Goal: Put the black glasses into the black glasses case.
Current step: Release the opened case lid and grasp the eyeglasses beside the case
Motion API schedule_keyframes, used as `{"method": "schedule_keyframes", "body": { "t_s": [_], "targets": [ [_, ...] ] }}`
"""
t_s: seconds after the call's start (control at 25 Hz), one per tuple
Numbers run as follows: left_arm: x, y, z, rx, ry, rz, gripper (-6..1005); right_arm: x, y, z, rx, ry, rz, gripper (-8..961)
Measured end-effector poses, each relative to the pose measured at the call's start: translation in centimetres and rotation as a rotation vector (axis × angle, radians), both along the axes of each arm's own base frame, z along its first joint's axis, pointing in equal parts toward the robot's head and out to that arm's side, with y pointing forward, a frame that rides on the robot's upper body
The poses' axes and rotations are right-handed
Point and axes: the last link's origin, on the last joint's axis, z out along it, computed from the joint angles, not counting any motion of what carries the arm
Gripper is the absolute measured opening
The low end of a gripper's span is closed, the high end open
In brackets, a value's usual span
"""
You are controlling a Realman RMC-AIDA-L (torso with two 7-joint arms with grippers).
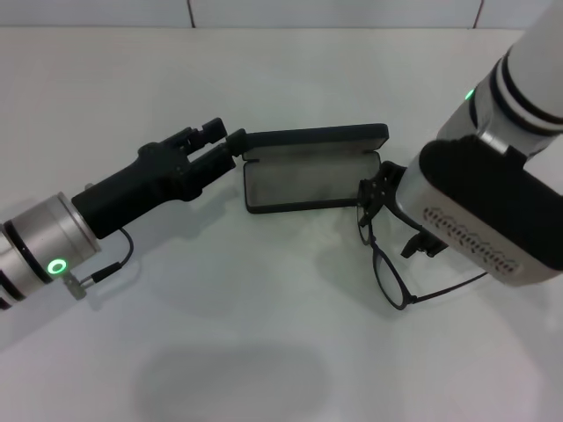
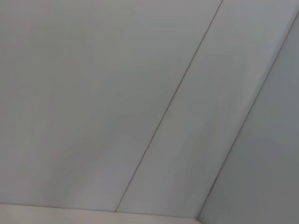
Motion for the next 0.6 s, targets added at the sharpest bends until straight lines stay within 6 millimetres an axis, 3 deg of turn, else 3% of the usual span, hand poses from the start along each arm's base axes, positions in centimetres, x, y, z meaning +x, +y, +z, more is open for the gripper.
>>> {"method": "schedule_keyframes", "body": {
  "t_s": [0.6],
  "targets": [
    [0.5, 0.4, -0.3, 0.021, 0.017, -0.031, 545, 0.2, -0.3, -1.5, 0.001, -0.1, 0.091, 564]
  ]
}}
